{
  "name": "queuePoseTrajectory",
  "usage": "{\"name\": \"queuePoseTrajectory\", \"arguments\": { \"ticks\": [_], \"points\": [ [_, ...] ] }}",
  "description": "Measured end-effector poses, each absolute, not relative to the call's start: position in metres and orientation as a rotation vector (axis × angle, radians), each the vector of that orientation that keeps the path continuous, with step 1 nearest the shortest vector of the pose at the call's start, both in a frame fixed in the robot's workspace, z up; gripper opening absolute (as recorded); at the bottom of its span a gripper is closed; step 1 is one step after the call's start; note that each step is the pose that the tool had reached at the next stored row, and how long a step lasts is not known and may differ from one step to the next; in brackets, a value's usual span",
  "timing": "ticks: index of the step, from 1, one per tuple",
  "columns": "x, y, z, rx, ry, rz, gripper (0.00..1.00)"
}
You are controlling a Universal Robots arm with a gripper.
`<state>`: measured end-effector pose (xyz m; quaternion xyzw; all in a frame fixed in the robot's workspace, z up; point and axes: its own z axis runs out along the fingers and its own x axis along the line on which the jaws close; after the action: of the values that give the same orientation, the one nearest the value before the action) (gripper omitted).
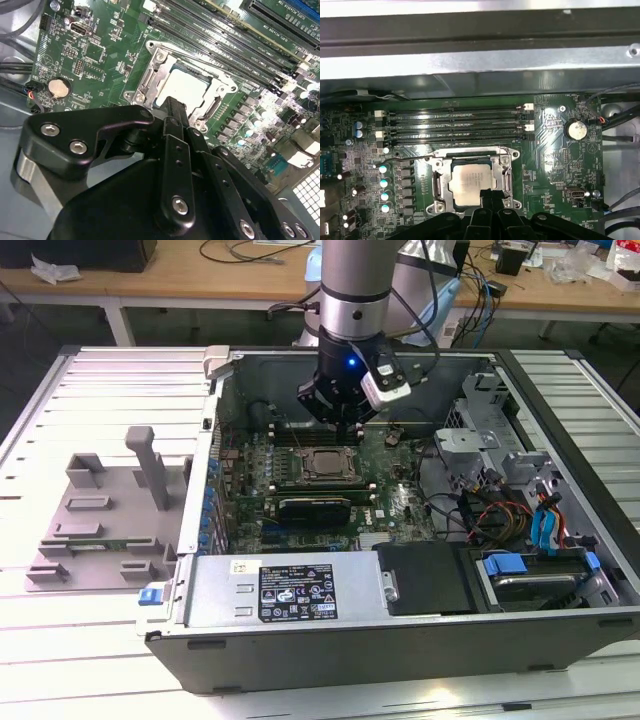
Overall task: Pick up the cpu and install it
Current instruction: 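Install the first cpu locking lever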
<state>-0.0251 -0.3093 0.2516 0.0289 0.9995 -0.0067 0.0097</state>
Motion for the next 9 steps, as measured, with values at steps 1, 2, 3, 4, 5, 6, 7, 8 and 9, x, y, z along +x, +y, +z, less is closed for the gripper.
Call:
{"name": "queuePoseTrajectory", "arguments": {
  "ticks": [1, 2, 3, 4, 5, 6, 7, 8, 9],
  "points": [
    [-0.025, -0.309, 0.252, 0.09, 3.121, -0.021, 0.11],
    [-0.026, -0.309, 0.253, 0.089, 3.12, -0.022, 0.11],
    [-0.026, -0.309, 0.254, 0.089, 3.119, -0.021, 0.11],
    [-0.026, -0.309, 0.255, 0.09, 3.119, -0.021, 0.11],
    [-0.026, -0.309, 0.257, 0.09, 3.119, -0.021, 0.11],
    [-0.026, -0.309, 0.258, 0.09, 3.119, -0.021, 0.11],
    [-0.026, -0.309, 0.261, 0.09, 3.119, -0.021, 0.11],
    [-0.026, -0.309, 0.263, 0.09, 3.119, -0.021, 0.11],
    [-0.026, -0.309, 0.263, 0.09, 3.119, -0.021, 0.11]
  ]
}}
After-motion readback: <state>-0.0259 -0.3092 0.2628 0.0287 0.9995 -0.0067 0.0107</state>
